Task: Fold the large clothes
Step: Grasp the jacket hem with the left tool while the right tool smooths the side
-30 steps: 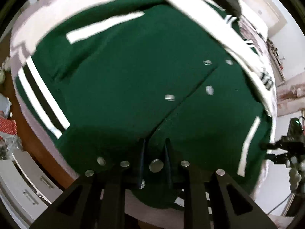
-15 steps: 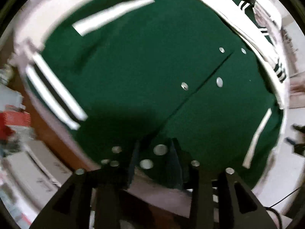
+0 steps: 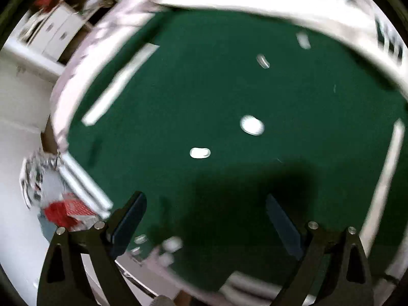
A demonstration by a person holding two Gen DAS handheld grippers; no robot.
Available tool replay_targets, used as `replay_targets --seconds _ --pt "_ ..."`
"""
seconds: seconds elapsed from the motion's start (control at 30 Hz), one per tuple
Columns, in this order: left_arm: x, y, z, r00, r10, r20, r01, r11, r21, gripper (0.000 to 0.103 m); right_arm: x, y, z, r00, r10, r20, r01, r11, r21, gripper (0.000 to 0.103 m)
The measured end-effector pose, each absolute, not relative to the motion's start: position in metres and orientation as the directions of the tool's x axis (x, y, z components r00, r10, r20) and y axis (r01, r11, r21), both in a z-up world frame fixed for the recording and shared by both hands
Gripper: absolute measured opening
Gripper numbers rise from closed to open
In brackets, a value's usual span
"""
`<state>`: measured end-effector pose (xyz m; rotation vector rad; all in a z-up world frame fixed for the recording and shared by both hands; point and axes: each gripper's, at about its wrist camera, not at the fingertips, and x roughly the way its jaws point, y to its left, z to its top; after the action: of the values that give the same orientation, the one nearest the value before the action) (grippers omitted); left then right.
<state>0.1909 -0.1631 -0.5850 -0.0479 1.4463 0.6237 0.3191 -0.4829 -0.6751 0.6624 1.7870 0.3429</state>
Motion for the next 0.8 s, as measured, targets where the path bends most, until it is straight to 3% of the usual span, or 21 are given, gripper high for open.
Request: replay_targets --seconds 0.1,0.27,0.4,0.6,0.8 --pt "0.198 -0.165 -0.615 -0.046 0.383 -0.923 -0.406 0.837 0.368 0.103 0.315 -0.463 -0.681 -0.233 0.557 -0.797 0.178 0.830 0.528 0.061" --pt "0.189 -0.150 -0.613 0.016 0.283 -0.959 -0.434 0.866 0.249 0.103 0.264 -0.409 -0.705 -0.407 0.547 -0.732 0.091 0.821 0.564 0.061" --pt "0.181 -0.146 -0.611 0.042 0.234 -0.971 -0.423 0.885 0.195 0.103 0.186 -0.374 -0.730 -0.570 0.372 -0.732 -0.067 0.867 0.493 0.061" --pt "0.183 -0.145 -0.597 -0.034 0.207 -0.978 -0.428 0.881 0.201 0.103 0.144 -0.390 -0.739 -0.617 0.310 -0.723 -0.042 0.904 0.424 0.061" --pt "0.152 -0.151 -0.558 -0.031 0.298 -0.954 -0.464 0.841 0.278 0.103 0.135 -0.397 -0.725 -0.591 0.532 -0.607 0.198 0.824 0.531 0.062"
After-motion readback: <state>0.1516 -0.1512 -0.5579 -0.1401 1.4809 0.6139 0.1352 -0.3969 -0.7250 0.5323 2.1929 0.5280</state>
